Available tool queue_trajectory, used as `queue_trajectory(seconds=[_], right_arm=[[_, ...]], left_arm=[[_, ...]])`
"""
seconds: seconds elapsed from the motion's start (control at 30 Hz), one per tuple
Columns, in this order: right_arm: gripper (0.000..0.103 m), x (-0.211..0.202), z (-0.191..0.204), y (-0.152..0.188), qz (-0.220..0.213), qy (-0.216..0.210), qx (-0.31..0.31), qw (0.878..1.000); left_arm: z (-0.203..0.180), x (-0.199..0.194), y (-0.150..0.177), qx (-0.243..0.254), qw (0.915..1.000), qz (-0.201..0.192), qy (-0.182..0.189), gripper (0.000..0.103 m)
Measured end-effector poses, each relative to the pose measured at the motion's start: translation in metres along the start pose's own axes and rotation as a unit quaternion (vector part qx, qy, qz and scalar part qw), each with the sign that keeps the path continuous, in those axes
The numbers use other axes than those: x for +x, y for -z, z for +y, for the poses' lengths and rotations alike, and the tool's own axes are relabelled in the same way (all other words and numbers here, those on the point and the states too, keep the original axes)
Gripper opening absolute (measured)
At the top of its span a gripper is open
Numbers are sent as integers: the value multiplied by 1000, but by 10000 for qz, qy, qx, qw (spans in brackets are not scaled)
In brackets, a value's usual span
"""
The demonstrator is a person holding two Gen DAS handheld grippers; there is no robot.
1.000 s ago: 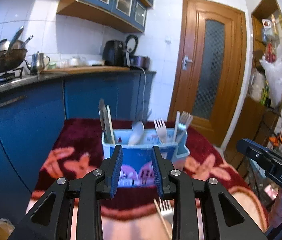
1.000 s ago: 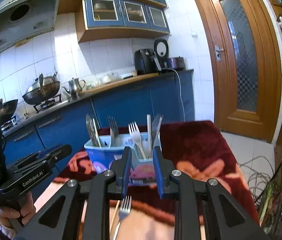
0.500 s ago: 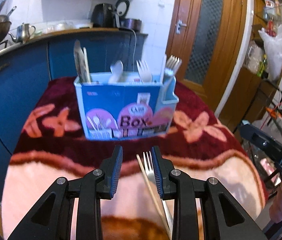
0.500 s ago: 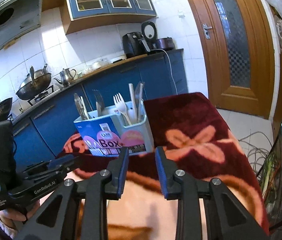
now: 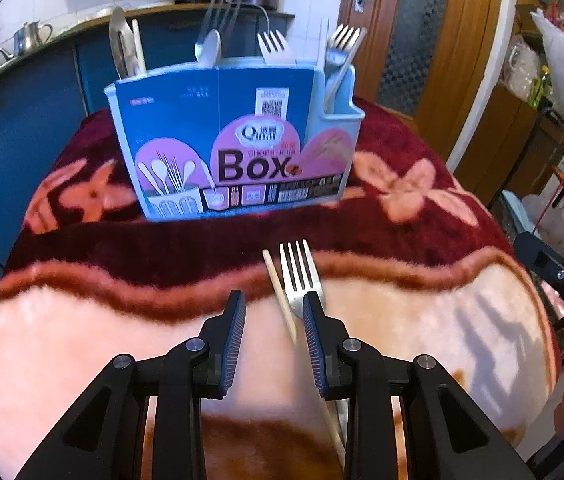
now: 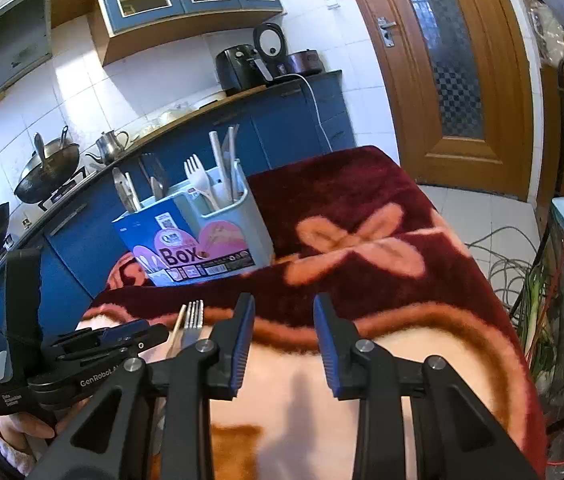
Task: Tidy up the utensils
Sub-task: 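Move both open tools back over the chopstick and fork on the blanket, then lower left tool onto wooden chopstick and close while right tool lowers onto metal fork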
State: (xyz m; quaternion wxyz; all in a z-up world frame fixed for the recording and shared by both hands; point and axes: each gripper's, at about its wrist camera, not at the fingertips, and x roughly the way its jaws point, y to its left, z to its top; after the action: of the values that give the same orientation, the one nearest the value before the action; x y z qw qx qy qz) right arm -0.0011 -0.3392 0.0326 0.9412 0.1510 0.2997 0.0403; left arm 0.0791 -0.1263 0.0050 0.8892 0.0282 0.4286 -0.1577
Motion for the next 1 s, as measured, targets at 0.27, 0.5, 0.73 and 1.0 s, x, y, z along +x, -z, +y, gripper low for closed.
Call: queue_trajectory(seconds=[0.27, 0.5, 0.73, 1.0], right_arm=[[34, 2, -9, 3, 53, -12, 98, 9999], [35, 2, -12, 5, 71, -6, 128, 9999], [35, 3, -13, 6, 101, 0, 125, 9999], [35, 4, -3, 6, 135, 16, 34, 9999]], left_arm=[[-1, 14, 3, 6, 9994, 339, -41, 30], [2, 17, 2, -93, 9989, 463, 56, 29], [10, 17, 1, -230, 9967, 652, 432, 8], [23, 13, 6, -547, 9928, 704, 801, 7]])
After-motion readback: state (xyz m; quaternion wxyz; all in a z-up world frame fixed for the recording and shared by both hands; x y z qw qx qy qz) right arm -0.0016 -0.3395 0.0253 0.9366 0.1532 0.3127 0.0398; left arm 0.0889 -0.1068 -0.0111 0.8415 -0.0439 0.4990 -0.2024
